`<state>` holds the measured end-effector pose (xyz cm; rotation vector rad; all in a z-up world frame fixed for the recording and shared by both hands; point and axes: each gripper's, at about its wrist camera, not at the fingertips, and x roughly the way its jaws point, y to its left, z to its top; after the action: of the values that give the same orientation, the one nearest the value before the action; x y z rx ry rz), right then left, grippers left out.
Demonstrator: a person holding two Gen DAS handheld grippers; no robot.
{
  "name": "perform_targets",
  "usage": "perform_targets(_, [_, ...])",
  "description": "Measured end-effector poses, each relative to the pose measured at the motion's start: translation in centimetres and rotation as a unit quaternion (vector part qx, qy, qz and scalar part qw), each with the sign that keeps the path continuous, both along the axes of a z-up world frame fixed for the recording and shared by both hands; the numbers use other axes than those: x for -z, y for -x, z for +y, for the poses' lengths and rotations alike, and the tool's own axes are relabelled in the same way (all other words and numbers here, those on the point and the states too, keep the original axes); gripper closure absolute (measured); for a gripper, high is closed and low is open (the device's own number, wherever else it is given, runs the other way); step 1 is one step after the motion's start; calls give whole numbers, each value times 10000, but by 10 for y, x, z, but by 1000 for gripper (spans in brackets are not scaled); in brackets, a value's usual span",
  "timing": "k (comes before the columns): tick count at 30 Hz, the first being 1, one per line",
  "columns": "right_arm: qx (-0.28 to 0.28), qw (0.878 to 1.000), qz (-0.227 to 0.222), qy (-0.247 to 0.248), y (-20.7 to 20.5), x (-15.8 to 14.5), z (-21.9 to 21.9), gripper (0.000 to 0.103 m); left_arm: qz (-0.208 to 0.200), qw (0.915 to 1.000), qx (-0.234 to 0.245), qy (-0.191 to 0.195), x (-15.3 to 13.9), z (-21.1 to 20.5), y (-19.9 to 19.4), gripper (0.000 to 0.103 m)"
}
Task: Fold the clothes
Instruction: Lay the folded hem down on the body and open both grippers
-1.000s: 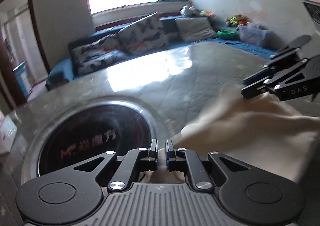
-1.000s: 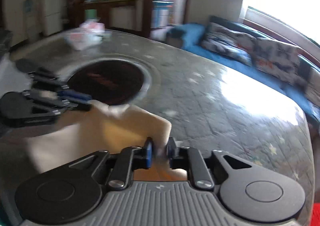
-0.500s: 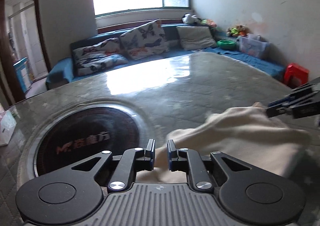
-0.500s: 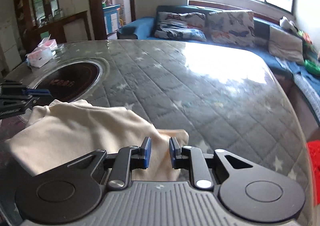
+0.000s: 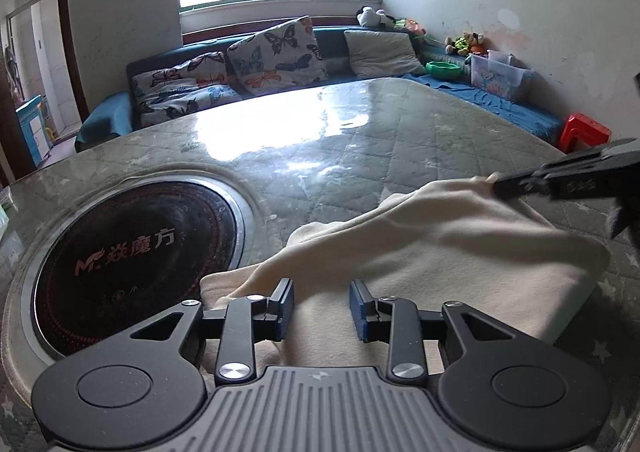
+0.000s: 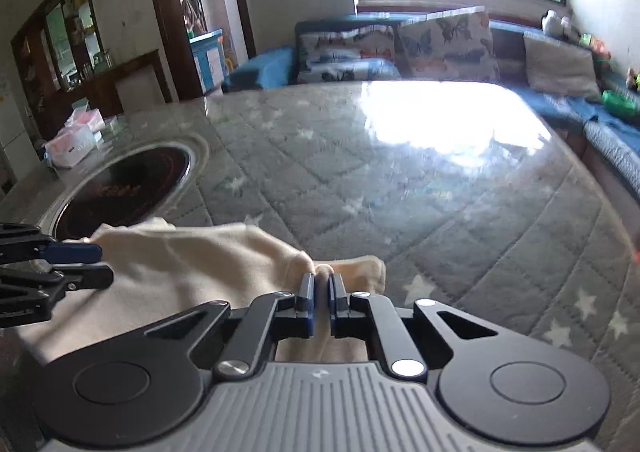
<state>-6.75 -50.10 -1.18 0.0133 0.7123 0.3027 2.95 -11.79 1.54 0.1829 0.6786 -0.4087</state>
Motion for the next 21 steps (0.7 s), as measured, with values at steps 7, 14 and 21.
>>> perform_targets(7, [182, 9997, 62, 142, -5, 5, -2, 99, 23, 10000, -71, 53, -2, 0, -4, 66])
perform_targets(14, [-160, 9996, -227, 63, -6, -20, 16, 96, -67, 9998, -40, 190, -15, -4, -11, 66])
perform_targets(21, [-628, 9980, 84, -5, -28, -6, 52, 90, 120, 9997, -133, 184, -5, -14, -33, 66])
